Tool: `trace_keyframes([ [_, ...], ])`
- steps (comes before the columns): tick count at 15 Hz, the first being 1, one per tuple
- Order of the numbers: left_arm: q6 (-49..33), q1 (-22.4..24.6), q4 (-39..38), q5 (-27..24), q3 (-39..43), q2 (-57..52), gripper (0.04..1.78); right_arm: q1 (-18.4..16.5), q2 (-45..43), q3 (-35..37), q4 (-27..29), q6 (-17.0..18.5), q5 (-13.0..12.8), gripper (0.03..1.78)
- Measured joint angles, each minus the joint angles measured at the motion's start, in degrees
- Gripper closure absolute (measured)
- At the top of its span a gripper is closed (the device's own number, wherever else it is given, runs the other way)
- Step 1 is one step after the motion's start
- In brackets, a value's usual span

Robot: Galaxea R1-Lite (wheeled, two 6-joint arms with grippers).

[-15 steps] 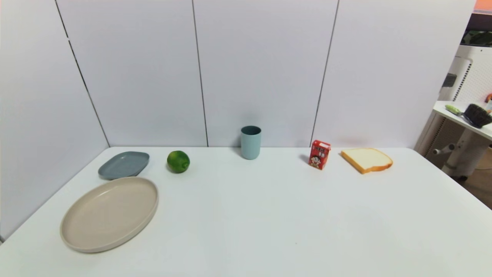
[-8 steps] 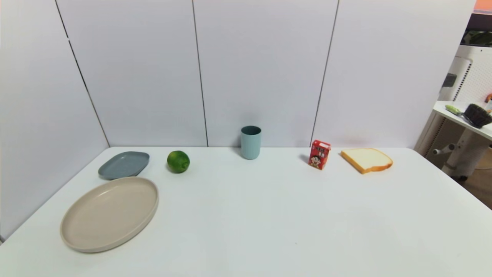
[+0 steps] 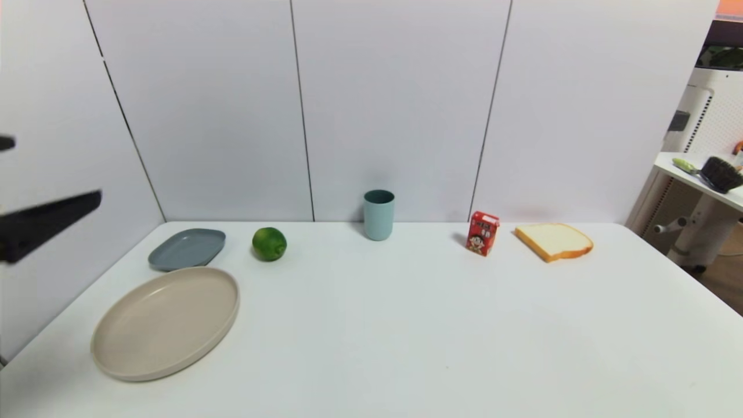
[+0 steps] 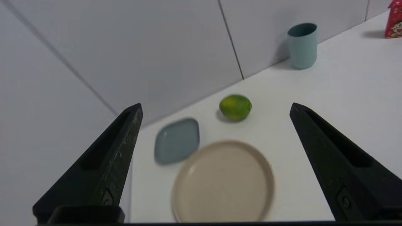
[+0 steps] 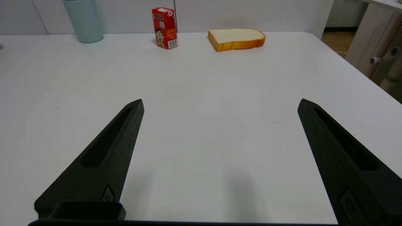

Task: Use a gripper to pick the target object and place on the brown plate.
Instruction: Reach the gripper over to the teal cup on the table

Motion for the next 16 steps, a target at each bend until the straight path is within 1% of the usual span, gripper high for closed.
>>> trace_keyframes([
  [2,7.1,-3.2,2.5,-3.4,-13.7,13.5,0.13,0.0,0.0,0.0,0.0,0.0,0.0,0.12],
  [4,11.8,-8.5,4.7,-5.1,-24.6,26.6,0.13,0.0,0.0,0.0,0.0,0.0,0.0,0.12],
  [7,14.8,-17.7,6.3,-6.1,-35.5,43.5,0.13,0.0,0.0,0.0,0.0,0.0,0.0,0.12],
  [10,15.9,-25.2,6.7,-6.1,-42.1,56.9,0.13,0.0,0.0,0.0,0.0,0.0,0.0,0.12],
  [13,16.7,-28.2,6.6,-6.0,-48.4,66.2,0.13,0.0,0.0,0.0,0.0,0.0,0.0,0.12],
  [16,16.5,-29.1,6.0,-5.9,-55.1,72.8,0.13,0.0,0.0,0.0,0.0,0.0,0.0,0.12],
])
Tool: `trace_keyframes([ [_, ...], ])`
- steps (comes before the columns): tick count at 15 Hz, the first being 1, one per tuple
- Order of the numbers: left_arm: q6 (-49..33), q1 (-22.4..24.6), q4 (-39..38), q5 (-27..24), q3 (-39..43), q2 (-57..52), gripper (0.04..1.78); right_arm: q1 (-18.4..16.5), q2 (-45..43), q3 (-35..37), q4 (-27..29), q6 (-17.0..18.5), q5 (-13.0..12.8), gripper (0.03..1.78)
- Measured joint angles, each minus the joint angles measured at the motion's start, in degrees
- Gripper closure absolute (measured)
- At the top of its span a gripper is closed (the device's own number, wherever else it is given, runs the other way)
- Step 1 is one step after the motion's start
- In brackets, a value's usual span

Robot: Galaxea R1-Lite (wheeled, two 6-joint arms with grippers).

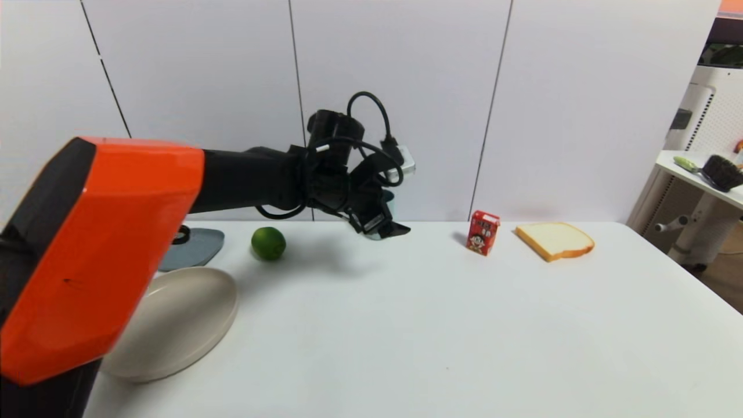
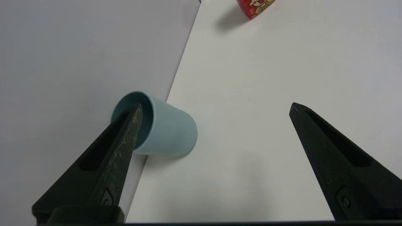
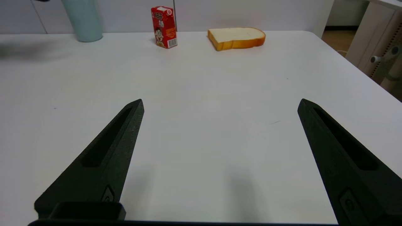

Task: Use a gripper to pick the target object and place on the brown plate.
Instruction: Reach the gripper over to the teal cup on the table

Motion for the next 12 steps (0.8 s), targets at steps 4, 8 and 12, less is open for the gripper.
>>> trace_keyframes([
  [4,-2.8,0.9,-5.4,0.3,-3.4,5.7,0.13,0.0,0.0,0.0,0.0,0.0,0.0,0.12],
  [8,-5.0,2.2,-13.2,3.6,-3.7,9.5,0.13,0.0,0.0,0.0,0.0,0.0,0.0,0.12],
  [12,-5.2,3.5,-14.0,3.8,-3.7,12.0,0.13,0.0,0.0,0.0,0.0,0.0,0.0,0.12],
])
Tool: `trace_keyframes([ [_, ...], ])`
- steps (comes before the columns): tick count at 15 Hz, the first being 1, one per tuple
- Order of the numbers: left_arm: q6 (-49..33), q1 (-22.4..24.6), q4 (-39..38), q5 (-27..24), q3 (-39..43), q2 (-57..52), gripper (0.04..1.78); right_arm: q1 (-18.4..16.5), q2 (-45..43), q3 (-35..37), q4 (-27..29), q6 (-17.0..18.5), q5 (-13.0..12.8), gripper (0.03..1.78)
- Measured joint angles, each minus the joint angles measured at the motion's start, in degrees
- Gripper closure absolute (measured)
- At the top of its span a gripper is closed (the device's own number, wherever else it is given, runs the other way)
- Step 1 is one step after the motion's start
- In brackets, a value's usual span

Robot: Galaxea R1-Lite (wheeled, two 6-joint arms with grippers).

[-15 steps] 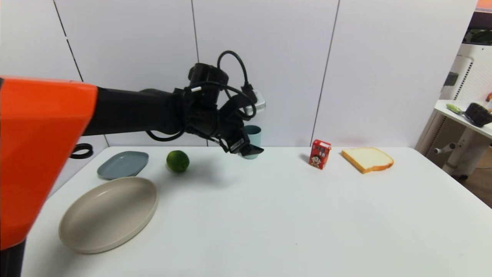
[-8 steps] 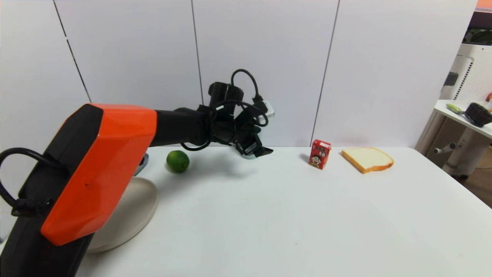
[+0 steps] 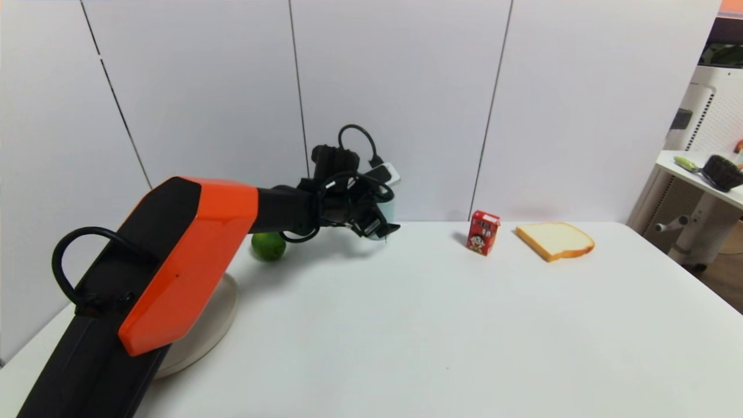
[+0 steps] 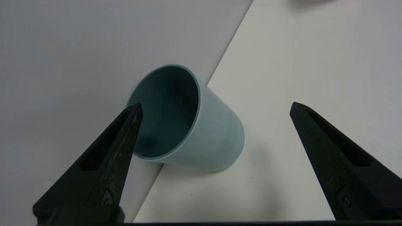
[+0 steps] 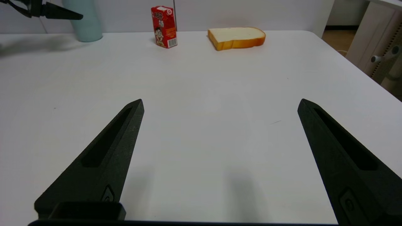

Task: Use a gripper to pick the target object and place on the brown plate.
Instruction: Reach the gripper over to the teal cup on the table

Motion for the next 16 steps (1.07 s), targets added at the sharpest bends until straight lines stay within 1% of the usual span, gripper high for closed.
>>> trace_keyframes([
  [5,-0.5,0.2,-0.2,-0.1,-0.1,2.1,0.13,0.0,0.0,0.0,0.0,0.0,0.0,0.12],
  [8,-1.1,0.2,-2.0,0.0,-0.3,2.0,0.13,0.0,0.0,0.0,0.0,0.0,0.0,0.12],
  [11,-3.1,0.3,-2.2,0.0,-0.3,1.5,0.13,0.0,0.0,0.0,0.0,0.0,0.0,0.12],
  [16,-3.1,-0.2,-2.3,-0.1,-0.3,2.4,0.13,0.0,0.0,0.0,0.0,0.0,0.0,0.12],
])
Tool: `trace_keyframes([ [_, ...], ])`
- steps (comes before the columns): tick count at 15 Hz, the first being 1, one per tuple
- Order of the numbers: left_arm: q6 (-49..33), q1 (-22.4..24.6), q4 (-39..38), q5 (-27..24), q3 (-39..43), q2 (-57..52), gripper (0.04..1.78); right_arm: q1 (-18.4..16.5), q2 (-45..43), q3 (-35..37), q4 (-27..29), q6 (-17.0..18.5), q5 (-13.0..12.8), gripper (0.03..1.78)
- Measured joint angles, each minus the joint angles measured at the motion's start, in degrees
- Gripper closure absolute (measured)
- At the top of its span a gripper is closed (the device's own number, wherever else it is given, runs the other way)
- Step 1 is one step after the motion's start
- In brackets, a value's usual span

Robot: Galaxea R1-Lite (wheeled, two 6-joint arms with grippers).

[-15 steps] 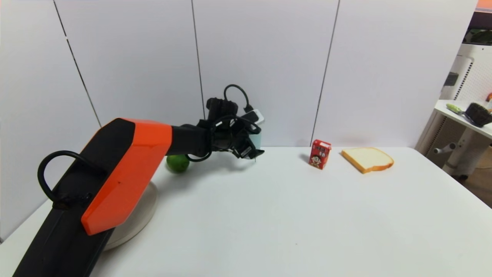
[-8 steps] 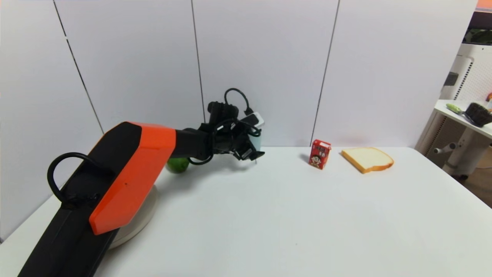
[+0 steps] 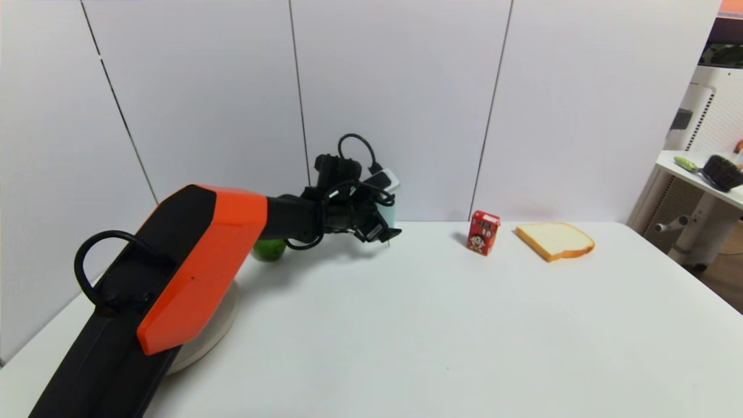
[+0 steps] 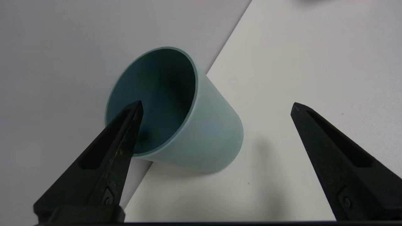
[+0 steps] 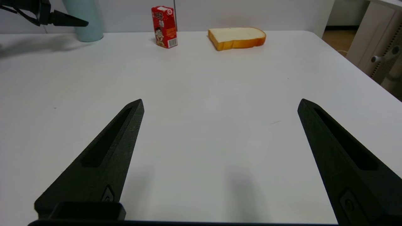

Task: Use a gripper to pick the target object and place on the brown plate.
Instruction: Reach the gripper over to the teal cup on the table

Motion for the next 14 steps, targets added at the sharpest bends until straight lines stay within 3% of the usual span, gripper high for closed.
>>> trace_keyframes([
  [7,0.0,-0.8,0.6,-0.1,0.1,1.6,0.13,0.0,0.0,0.0,0.0,0.0,0.0,0.12],
  [10,0.0,-0.7,1.8,-0.1,0.4,1.7,0.64,0.0,0.0,0.0,0.0,0.0,0.0,0.12],
  [14,0.0,-0.5,2.5,-0.1,0.5,1.7,1.15,0.0,0.0,0.0,0.0,0.0,0.0,0.12],
])
